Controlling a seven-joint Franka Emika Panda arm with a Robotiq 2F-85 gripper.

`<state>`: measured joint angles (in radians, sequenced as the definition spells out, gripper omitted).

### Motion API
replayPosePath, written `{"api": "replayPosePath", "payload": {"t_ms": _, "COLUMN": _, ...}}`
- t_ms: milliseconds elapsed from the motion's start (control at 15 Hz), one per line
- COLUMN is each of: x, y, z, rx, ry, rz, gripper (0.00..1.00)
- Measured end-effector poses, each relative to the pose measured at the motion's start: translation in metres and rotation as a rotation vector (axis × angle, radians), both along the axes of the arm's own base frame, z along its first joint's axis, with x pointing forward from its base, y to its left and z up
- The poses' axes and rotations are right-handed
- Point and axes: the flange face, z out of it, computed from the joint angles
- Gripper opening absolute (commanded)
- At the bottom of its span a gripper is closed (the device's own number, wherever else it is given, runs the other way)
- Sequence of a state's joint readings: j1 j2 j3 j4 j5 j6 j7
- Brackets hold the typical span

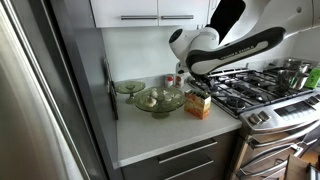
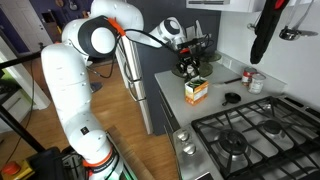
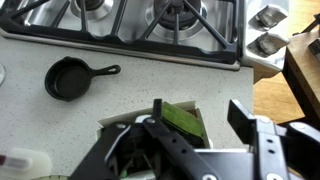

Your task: Pick up a green and black sachet and put it in them orange sachet pack

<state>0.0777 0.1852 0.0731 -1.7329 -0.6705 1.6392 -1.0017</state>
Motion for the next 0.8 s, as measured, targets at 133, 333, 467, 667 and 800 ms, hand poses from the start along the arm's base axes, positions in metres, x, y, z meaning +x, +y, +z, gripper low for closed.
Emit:
{"api": "replayPosePath", "payload": {"t_ms": 133, "x": -0.006, "y": -0.004, "z": 0.020, "rx": 0.015, "ry": -0.042, "rz": -0.023, "gripper": 1.00}}
{"api": "replayPosePath", "payload": {"t_ms": 333, "x": -0.017, "y": -0.014, "z": 0.048, "rx": 0.054, "ry": -0.136, "rz": -0.135, "gripper": 1.00}}
{"api": "replayPosePath", "payload": {"t_ms": 467, "x": -0.027, "y": -0.020, "z": 0.064, "rx": 0.101, "ry": -0.183, "rz": -0.224, "gripper": 1.00}}
{"api": "replayPosePath", "payload": {"t_ms": 667, "x": -0.040, "y": -0.027, "z": 0.083, "rx": 0.174, "ry": -0.240, "rz": -0.352, "gripper": 1.00}}
{"api": "replayPosePath", "payload": {"t_ms": 800, "x": -0.047, "y": -0.031, "z": 0.095, "rx": 0.220, "ry": -0.284, "rz": -0.435, "gripper": 1.00}}
